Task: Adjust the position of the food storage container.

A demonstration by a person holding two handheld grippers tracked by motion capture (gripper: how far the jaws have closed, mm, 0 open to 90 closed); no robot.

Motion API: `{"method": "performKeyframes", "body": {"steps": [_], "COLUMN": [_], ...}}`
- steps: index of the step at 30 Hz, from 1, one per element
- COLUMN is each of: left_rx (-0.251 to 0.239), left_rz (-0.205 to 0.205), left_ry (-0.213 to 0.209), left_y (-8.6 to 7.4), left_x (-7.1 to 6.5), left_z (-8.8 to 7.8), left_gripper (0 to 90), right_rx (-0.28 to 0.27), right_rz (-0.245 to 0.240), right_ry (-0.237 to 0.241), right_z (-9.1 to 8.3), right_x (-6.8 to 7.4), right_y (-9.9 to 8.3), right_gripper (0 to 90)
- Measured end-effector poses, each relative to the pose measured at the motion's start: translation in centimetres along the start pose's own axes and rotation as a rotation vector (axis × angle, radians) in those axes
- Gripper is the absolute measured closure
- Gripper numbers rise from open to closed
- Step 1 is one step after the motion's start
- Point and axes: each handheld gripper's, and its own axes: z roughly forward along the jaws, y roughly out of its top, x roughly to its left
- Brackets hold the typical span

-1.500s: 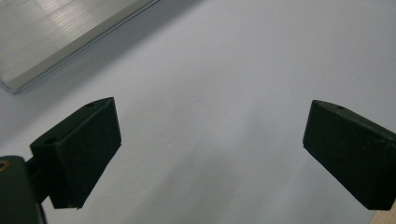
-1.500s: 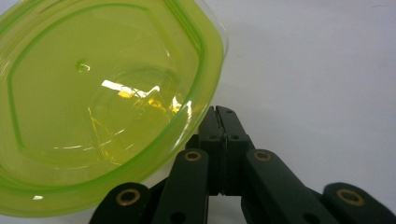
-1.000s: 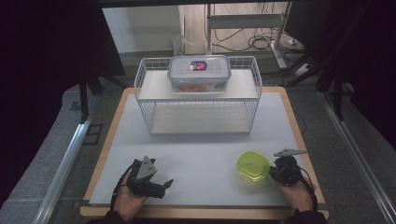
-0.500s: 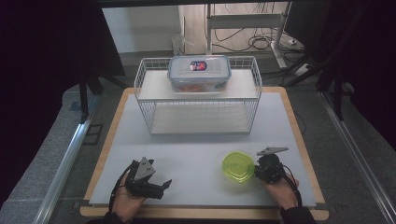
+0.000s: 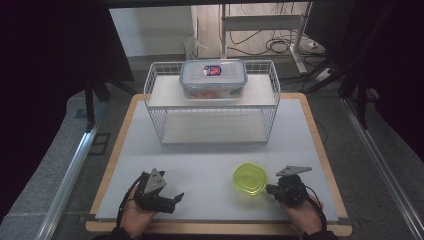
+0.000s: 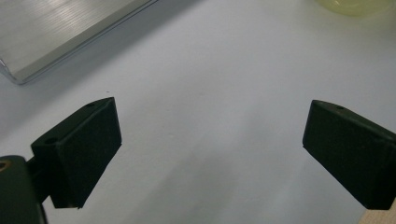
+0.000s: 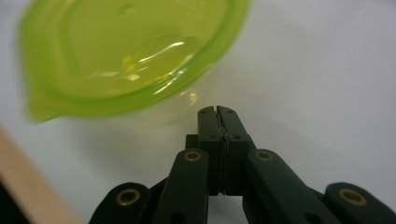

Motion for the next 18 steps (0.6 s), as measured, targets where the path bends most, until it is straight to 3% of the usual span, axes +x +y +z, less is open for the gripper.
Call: {"method": "performKeyframes", "body": {"steps": [6,12,18], "left_rx": [0.002,0.004,0.005], "left_rz": [0.005,0.002,0.004], "left_ry": [0.000,-0.001,-0.001], "left_y": [0.0,0.0,0.0], "left_x": [-0.1,0.0,-0.1], "left_z": [0.0,0.1,0.1], "left_gripper": [4.3,4.3,4.4], "right_rx": [0.018,0.021,0.030], "right_rz": [-0.056,-0.066,-0.106], "right_ry": [0.049,0.070,0.105], "right_z": [0.1,0.9,1.9], "right_x": [1.9,2.2,3.5], "right_y": [-0.2,0.2,0.9], "right_gripper": [89.3,89.3,89.4]}}
